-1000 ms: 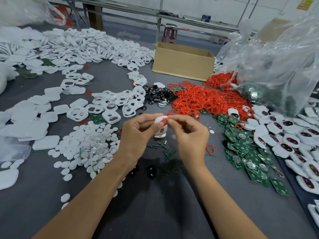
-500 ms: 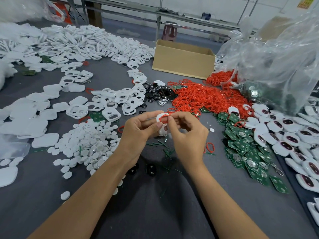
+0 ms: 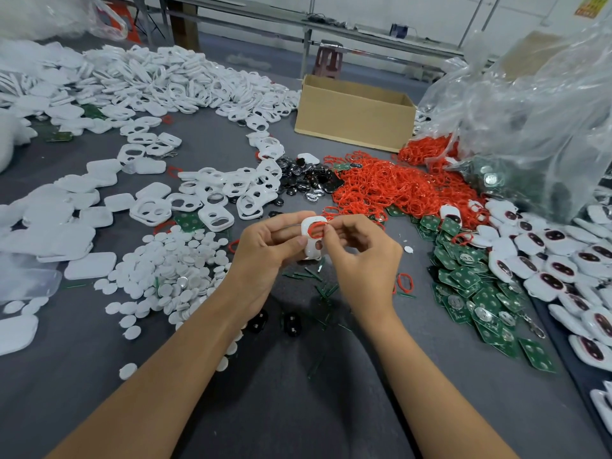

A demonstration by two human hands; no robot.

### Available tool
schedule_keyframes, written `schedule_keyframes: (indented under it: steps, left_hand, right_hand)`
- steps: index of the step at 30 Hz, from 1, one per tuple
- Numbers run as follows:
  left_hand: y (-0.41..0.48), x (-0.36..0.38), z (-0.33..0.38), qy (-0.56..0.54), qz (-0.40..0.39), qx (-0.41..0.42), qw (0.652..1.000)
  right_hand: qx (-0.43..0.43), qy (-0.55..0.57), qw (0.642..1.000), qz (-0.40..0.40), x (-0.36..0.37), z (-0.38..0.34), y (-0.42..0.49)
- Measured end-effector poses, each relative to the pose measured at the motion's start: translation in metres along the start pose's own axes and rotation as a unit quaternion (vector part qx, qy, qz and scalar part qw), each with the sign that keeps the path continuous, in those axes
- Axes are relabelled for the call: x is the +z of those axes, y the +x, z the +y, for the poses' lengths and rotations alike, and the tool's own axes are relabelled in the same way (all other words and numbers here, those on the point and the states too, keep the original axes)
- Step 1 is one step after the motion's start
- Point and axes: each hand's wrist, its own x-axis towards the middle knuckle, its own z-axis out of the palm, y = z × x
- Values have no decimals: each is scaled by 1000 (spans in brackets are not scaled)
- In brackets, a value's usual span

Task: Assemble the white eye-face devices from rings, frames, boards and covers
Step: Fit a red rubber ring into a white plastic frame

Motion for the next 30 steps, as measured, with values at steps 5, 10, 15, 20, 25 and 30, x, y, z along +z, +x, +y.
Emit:
schedule_keyframes:
  steps: [5,10,15,20,25,30]
  left_hand:
    - [-1,3,1,-21,15,-3,1000]
    - [1,5,0,-9,36,0,999]
    - [0,5,0,13,38,9,999]
    - [-1,4,-1,31,41,19,999]
    - [-1,2,-1,46,36,27,998]
    - [0,-1,3,33,-2,13,999]
  right_hand:
    - [2,4,1000,-4,-1,0,-1]
    - [18,22,1000,-4,0,1,-1]
    - [12,23,1000,8,1,2,-2]
    - [-21,-6,999,23,2,2,-4]
    - [115,89,989,-22,-2,-4,3]
    - [291,299,903,-104,-11,-1,12]
